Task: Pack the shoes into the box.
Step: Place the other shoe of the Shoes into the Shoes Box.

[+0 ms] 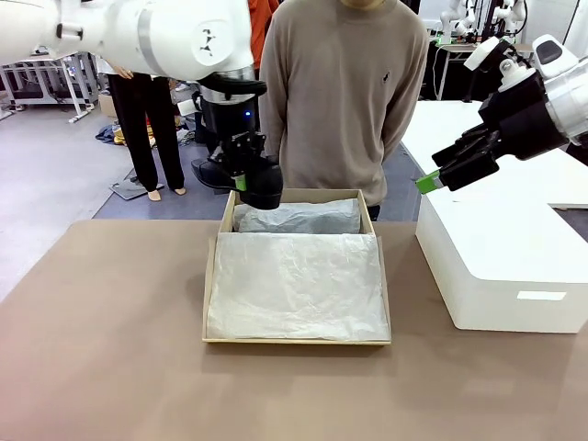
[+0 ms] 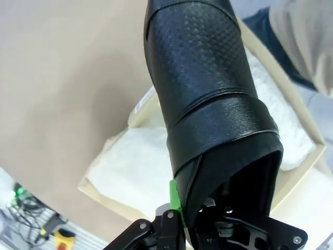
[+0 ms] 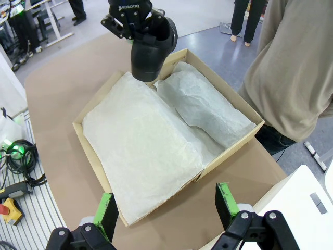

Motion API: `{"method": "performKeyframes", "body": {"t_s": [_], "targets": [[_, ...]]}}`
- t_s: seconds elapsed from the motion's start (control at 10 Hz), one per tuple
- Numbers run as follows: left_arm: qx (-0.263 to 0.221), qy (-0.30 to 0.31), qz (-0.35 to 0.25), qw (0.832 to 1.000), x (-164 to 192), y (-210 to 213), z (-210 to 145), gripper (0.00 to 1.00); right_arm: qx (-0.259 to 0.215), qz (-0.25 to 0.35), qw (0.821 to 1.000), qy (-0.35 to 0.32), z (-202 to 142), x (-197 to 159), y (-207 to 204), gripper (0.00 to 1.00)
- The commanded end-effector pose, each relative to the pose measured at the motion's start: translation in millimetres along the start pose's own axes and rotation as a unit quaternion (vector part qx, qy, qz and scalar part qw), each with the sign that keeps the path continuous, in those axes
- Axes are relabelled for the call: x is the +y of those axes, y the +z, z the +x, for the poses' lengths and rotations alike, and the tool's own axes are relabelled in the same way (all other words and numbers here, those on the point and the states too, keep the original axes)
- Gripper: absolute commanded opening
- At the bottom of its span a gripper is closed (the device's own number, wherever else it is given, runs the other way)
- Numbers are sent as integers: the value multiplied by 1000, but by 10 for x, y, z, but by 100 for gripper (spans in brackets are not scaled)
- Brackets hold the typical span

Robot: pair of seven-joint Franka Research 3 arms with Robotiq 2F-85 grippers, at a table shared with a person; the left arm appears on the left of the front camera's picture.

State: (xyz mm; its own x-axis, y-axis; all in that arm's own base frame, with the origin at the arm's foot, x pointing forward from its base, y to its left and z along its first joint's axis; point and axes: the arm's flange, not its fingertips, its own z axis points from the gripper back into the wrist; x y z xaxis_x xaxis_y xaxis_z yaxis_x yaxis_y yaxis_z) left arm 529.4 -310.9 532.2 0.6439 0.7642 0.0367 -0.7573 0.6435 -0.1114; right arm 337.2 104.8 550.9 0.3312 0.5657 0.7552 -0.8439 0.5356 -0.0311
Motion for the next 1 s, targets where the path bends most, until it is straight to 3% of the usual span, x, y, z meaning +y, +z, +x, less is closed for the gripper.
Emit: {"method": "performKeyframes", "body": {"t_s": [0.0,0.7,0.9], "targets": [[-29,72,9,997,-239,92,-231,0,-7,7,1000,1,0,-15,-10,100],[-34,184,-7,982,-860,-188,-906,0,-7,7,1000,1,0,-15,-10,100],[-14,150,-15,988,-783,-299,-909,0,-7,7,1000,1,0,-15,-10,100]]}}
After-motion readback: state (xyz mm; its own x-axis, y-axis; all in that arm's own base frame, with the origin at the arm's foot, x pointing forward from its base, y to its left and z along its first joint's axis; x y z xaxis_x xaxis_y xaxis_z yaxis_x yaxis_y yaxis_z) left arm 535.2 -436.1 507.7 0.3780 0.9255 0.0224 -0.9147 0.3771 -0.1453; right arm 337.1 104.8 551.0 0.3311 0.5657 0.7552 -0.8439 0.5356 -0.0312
